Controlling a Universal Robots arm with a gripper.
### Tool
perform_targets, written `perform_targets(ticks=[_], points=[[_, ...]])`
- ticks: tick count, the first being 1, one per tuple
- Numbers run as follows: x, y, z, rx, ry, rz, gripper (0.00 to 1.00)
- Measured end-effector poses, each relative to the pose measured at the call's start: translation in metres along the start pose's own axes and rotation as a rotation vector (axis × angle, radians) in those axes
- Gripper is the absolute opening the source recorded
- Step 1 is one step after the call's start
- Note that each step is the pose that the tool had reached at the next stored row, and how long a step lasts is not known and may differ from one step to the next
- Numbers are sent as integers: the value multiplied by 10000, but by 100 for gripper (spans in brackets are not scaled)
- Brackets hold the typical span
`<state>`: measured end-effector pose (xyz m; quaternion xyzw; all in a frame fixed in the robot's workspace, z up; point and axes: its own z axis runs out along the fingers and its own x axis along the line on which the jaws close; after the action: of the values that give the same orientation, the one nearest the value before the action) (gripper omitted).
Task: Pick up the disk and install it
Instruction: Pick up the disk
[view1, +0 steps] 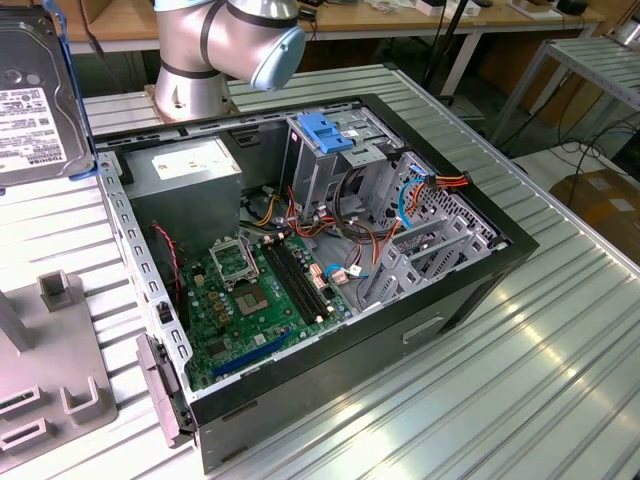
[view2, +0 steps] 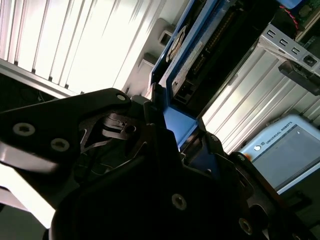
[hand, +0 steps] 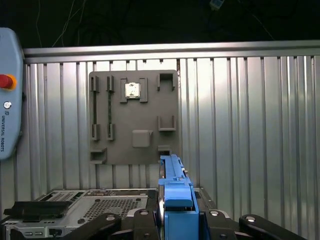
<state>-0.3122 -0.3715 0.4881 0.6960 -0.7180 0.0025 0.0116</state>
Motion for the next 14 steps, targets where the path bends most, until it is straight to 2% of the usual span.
perform_targets(ticks=[14], points=[[-9, -295, -4, 0, 0, 1, 37]])
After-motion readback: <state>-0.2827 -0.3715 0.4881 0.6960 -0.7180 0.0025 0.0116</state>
